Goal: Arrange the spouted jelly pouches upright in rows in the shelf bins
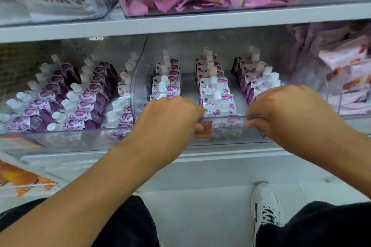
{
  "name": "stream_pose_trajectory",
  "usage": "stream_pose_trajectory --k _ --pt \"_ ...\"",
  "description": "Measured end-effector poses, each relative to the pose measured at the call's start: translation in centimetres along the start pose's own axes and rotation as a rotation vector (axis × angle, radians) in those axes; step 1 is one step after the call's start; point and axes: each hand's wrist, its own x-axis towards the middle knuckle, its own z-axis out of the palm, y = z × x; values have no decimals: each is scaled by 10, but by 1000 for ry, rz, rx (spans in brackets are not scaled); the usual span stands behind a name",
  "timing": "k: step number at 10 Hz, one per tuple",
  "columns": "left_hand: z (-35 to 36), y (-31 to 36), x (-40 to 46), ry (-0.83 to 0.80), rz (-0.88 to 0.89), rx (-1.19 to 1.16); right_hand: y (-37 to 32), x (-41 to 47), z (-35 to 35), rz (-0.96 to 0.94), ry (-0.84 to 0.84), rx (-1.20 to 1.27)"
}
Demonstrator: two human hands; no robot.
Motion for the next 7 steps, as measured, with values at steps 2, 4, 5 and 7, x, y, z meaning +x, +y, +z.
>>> stream_pose_trajectory --k 2,4,5,7 --pt "12 0 14 -70 -6 12 5 14 19 -19 13 -23" --pt "19 2 13 -40 4 4 4 12 27 -5 0 -52" --pt "17 3 9 -52 -22 42 9 12 24 -8 7 -35" --pt "11 10 -5 -97 37 -9 2 -1 5 14 -130 83"
